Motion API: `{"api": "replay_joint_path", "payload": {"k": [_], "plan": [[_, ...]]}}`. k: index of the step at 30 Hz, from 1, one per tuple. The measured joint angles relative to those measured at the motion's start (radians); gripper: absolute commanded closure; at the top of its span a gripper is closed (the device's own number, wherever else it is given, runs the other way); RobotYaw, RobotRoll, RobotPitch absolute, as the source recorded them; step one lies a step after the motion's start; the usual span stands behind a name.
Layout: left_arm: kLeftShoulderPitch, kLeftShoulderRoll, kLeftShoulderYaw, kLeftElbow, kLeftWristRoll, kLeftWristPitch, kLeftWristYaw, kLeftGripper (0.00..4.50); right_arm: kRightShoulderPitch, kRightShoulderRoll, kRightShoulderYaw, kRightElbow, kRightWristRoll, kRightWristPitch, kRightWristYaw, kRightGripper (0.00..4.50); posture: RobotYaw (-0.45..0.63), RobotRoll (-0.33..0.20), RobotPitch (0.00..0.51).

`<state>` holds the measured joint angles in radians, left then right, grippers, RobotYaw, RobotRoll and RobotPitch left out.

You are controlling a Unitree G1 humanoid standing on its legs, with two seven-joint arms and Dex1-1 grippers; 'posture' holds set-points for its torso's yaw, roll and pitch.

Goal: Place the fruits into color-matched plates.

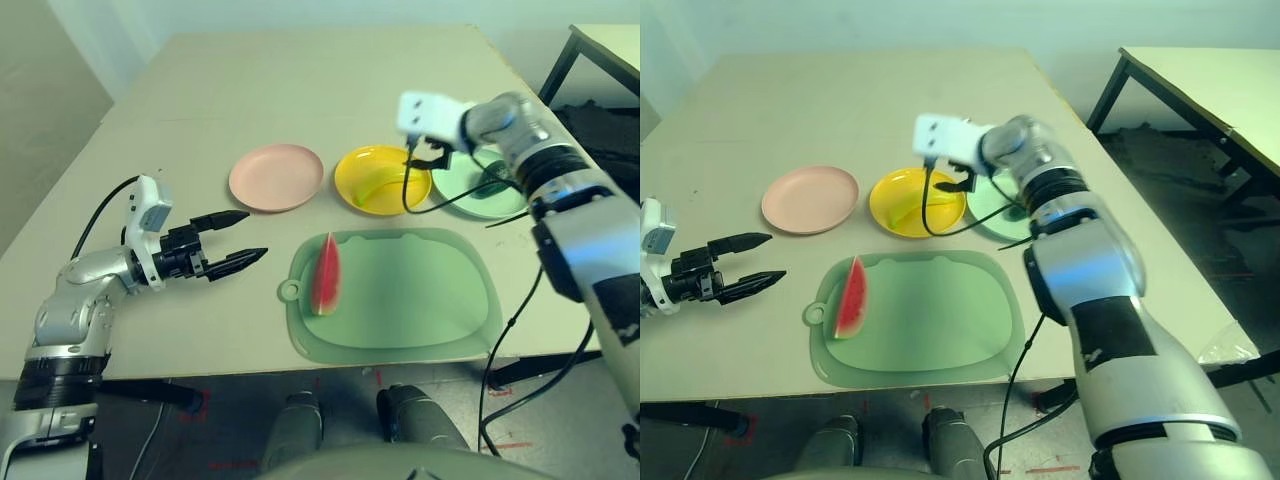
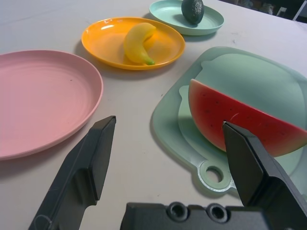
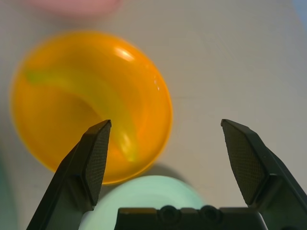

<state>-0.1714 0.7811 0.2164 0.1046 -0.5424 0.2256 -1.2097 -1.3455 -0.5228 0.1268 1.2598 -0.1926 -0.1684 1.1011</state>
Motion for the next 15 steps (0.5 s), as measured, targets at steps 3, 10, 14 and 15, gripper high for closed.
{"api": "replay_joint_path", "payload": {"k": [3,10,14,15], "plan": [[0.000,-0.002,-0.001,0.026,0.015,-0.034,-0.015,0.00,0.131,-0.076,-0.131,-0.124,0.156,0.156,0.127,0.01,-0.05,0.000,0.080],[-0.035,-0.009,-0.014,0.095,0.039,-0.080,-0.042,0.00,0.648,-0.123,-0.322,-0.589,0.460,0.453,0.238,0.01,-0.08,0.000,0.069],[-0.052,-0.014,-0.024,0.120,0.052,-0.094,-0.054,0.00,0.827,-0.110,-0.415,-0.636,0.588,0.465,0.267,0.01,-0.08,0.000,0.066],[-0.054,-0.014,-0.025,0.125,0.055,-0.096,-0.056,0.00,0.852,-0.110,-0.419,-0.632,0.596,0.443,0.284,0.01,-0.08,0.000,0.066]]}}
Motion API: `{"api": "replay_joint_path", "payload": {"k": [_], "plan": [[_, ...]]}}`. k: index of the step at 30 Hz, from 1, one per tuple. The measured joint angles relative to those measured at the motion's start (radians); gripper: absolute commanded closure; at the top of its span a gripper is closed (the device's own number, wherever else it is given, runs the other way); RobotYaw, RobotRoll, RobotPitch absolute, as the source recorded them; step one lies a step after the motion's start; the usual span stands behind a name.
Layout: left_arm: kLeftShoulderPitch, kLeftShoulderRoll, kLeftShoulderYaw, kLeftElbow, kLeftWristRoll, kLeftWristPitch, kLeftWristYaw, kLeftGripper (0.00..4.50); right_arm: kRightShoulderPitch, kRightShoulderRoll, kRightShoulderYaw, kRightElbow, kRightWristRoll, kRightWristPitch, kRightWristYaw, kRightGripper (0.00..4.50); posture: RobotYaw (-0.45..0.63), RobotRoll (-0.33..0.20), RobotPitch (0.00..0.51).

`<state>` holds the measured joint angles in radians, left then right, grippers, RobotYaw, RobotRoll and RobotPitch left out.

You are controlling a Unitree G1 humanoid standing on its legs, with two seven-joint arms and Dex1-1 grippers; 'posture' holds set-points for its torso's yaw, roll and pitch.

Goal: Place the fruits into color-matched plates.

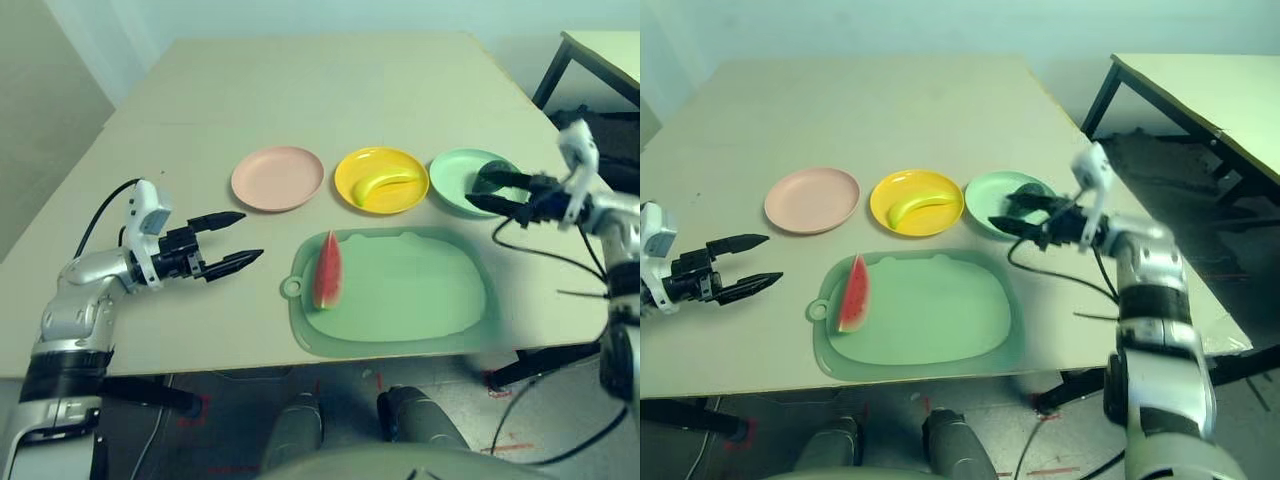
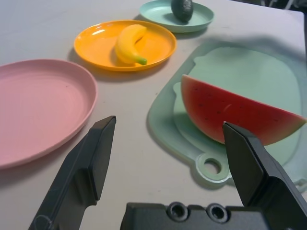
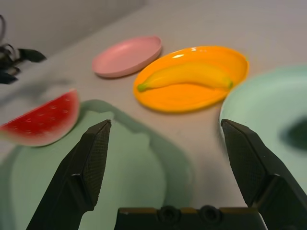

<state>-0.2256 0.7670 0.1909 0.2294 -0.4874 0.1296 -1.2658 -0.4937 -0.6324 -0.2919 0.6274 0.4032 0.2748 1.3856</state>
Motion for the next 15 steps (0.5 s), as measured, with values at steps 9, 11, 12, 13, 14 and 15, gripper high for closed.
{"api": "replay_joint_path", "payload": {"k": [9,11,12,13,14,15], "plan": [[-0.010,-0.001,-0.013,0.011,0.015,-0.014,-0.030,0.00,0.059,-0.026,0.094,0.224,-0.016,-0.436,0.211,0.01,-0.06,0.000,0.060],[-0.021,0.002,-0.014,0.012,0.018,-0.015,-0.043,0.00,0.079,-0.044,0.166,0.242,-0.006,-0.517,0.221,0.01,-0.07,0.000,0.055],[-0.031,0.007,-0.019,0.017,0.022,-0.017,-0.056,0.00,0.082,-0.049,0.202,0.253,0.001,-0.555,0.223,0.01,-0.06,0.000,0.051],[-0.049,0.013,-0.034,0.023,0.028,-0.023,-0.075,0.00,0.082,-0.049,0.229,0.268,0.013,-0.587,0.224,0.01,-0.06,0.000,0.051],[-0.064,0.016,-0.045,0.026,0.037,-0.030,-0.089,0.00,0.081,-0.049,0.245,0.279,0.021,-0.605,0.225,0.01,-0.06,0.000,0.046],[-0.087,0.021,-0.063,0.033,0.049,-0.044,-0.114,0.00,0.077,-0.049,0.266,0.292,0.028,-0.624,0.225,0.01,-0.06,0.000,0.044]]}}
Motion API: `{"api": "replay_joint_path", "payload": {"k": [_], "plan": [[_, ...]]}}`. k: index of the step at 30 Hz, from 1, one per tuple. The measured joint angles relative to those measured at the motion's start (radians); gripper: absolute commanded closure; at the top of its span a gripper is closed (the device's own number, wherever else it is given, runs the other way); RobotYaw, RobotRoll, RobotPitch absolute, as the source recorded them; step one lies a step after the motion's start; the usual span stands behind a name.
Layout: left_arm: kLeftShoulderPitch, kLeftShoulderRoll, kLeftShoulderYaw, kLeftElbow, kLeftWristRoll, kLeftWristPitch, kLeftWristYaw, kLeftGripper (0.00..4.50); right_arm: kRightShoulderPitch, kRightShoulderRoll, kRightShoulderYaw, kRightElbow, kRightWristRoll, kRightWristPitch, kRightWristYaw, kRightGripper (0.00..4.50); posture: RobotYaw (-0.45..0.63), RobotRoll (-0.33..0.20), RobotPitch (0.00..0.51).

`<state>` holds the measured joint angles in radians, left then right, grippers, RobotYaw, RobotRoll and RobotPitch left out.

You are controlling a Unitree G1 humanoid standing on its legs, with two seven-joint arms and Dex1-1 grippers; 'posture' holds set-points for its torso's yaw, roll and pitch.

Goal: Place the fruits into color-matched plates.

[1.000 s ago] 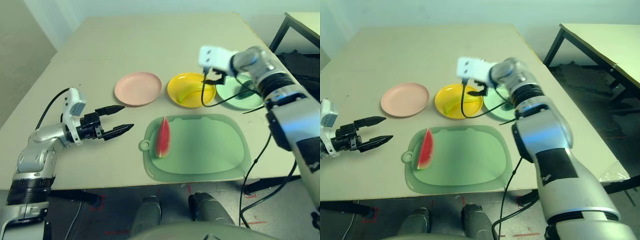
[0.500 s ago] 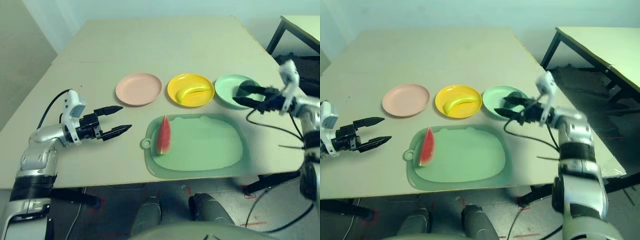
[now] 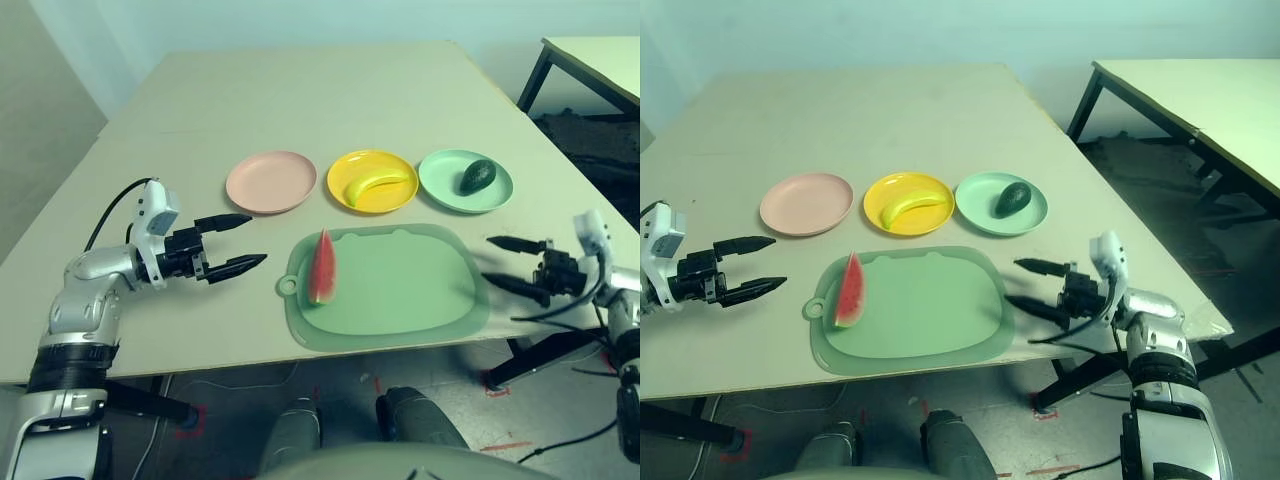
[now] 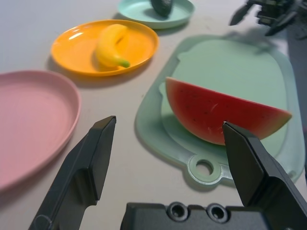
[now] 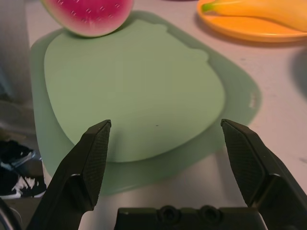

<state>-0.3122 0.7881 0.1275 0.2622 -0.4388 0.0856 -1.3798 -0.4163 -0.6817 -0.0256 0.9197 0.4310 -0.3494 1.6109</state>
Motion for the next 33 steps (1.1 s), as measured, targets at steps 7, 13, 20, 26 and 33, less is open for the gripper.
{"api": "replay_joint_path", "payload": {"k": [7,13,20,26,33], "plan": [[-0.244,0.002,-0.126,0.101,0.059,-0.174,-0.187,0.00,-0.039,0.004,0.041,0.040,0.047,-0.037,0.001,0.01,-0.09,0.000,0.024],[-0.403,0.072,-0.400,0.197,0.041,-0.338,-0.226,0.00,-0.034,0.002,0.067,0.041,0.078,-0.043,0.001,0.01,-0.13,0.000,0.009],[-0.553,0.062,-0.709,0.262,0.001,-0.519,-0.227,0.00,-0.012,0.001,0.077,0.031,0.101,-0.043,0.001,0.01,-0.15,0.000,0.007],[-0.633,0.027,-0.873,0.322,-0.001,-0.646,-0.227,0.00,0.002,0.001,0.081,0.010,0.112,-0.038,0.001,0.01,-0.15,0.000,0.008],[-0.701,-0.004,-1.018,0.422,0.042,-0.771,-0.227,0.00,0.012,0.001,0.097,-0.012,0.119,-0.029,0.001,0.01,-0.15,0.000,0.007]]}}
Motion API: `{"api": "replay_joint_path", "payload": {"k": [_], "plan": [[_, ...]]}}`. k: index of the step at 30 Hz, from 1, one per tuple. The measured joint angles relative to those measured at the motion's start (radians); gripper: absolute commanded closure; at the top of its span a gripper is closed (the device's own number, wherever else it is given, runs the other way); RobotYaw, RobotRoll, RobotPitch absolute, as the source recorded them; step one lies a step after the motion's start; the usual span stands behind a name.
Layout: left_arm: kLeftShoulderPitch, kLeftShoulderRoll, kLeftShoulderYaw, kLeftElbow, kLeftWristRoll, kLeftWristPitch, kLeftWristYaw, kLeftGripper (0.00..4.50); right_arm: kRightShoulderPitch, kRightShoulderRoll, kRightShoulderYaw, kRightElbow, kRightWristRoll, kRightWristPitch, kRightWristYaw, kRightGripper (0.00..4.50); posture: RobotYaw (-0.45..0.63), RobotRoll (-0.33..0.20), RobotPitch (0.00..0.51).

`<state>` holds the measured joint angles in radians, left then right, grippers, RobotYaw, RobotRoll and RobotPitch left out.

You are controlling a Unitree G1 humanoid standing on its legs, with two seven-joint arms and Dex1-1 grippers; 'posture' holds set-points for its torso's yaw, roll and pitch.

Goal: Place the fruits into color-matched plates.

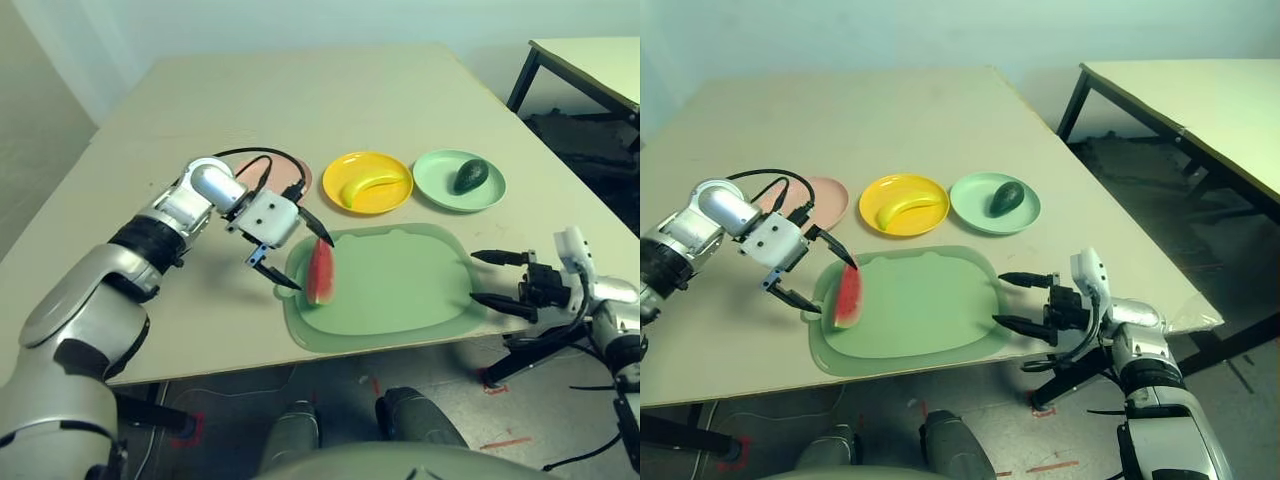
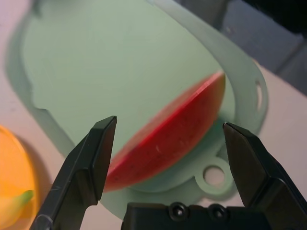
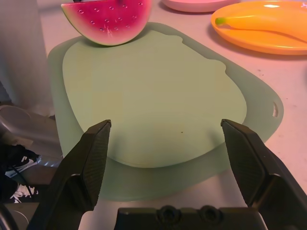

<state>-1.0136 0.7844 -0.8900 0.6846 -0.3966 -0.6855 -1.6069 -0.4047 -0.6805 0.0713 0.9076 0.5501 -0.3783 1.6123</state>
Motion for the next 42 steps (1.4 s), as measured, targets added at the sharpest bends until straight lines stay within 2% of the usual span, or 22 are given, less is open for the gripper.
{"api": "replay_joint_path", "payload": {"k": [9,17,20,26,28,42], "plan": [[-0.020,-0.078,-0.031,0.146,0.043,-0.062,-0.001,0.00,-0.001,0.006,0.004,-0.007,0.001,0.011,0.000,0.01,-0.18,0.000,0.016],[0.005,-0.157,0.037,0.261,0.099,-0.117,-0.001,0.00,0.013,0.006,-0.001,-0.036,0.001,0.023,0.000,0.01,-0.19,0.000,0.019],[0.007,-0.166,0.050,0.281,0.128,-0.127,-0.001,0.61,0.020,0.006,-0.002,-0.044,0.001,0.032,0.000,0.00,-0.19,0.000,0.018],[0.016,-0.176,0.069,0.300,0.157,-0.134,-0.002,2.69,0.020,0.006,-0.009,-0.077,0.001,0.049,0.000,0.00,-0.19,0.000,0.019],[0.016,-0.176,0.087,0.300,0.157,-0.133,-0.002,3.04,0.020,0.006,-0.009,-0.086,0.002,0.052,0.000,0.00,-0.19,0.000,0.020],[0.021,-0.178,0.095,0.295,0.155,-0.100,-0.002,3.06,0.034,0.005,-0.009,-0.115,0.002,0.065,0.000,0.00,-0.18,0.000,0.019]]}}
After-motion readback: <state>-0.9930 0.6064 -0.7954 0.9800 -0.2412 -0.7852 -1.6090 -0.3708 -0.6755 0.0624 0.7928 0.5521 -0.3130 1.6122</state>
